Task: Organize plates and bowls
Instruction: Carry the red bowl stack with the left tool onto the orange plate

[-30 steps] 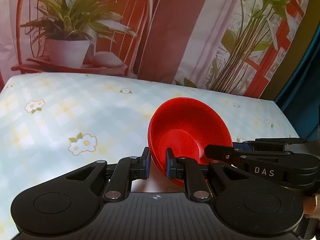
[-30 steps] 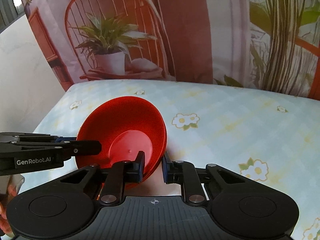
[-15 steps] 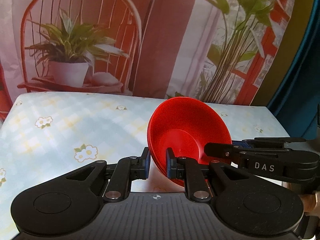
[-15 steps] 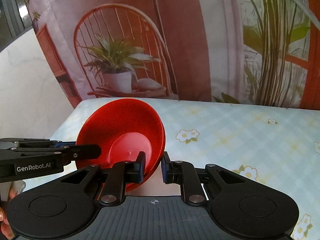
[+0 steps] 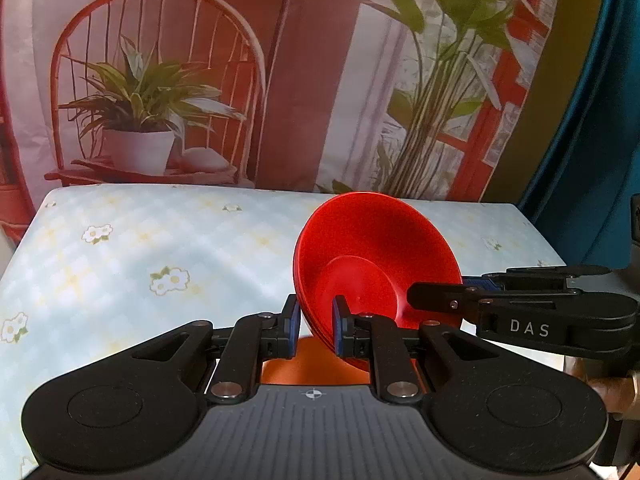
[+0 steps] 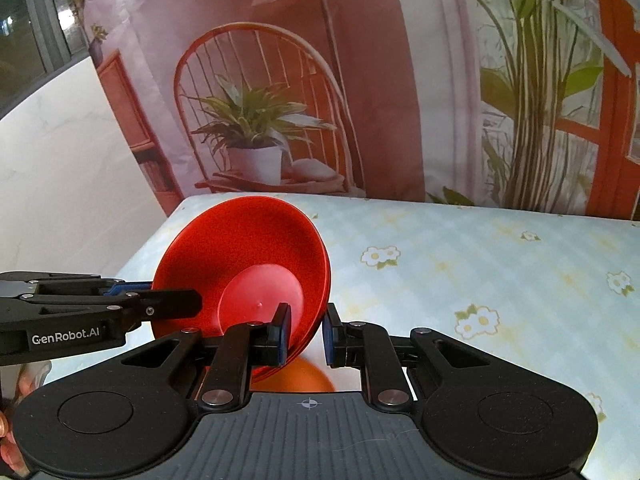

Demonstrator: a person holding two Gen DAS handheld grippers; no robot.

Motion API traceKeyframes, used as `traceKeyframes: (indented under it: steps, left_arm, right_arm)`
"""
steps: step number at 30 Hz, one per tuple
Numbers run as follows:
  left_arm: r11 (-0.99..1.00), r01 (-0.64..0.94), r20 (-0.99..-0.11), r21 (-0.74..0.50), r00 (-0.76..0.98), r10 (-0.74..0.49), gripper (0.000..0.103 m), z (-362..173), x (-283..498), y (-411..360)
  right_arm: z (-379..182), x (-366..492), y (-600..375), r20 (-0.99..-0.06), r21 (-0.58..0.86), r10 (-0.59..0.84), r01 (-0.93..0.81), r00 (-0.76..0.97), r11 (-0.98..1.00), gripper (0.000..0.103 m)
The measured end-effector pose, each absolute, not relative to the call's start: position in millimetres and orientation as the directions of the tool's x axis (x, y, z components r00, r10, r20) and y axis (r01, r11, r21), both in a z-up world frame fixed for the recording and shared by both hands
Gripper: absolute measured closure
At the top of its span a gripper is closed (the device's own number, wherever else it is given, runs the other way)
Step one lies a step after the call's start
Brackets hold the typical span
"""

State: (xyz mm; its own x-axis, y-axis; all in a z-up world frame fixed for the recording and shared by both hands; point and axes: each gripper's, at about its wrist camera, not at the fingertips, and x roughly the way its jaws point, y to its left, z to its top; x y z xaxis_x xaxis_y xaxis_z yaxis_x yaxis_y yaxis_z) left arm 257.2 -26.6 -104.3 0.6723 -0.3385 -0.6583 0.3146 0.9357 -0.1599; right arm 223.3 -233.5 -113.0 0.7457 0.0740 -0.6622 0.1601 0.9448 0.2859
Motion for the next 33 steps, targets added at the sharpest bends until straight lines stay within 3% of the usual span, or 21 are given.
traceKeyframes:
  steps: [33]
  left_arm:
    - [0.934,0.321,-0.733,-0.159,0.595,-0.329,0.081,-131.9,209.5,-17.0]
  right_arm:
    - [-142.3,188.5,-211.0,-0.73,0.33,0.148,0.154,0.667,0.931,0.088]
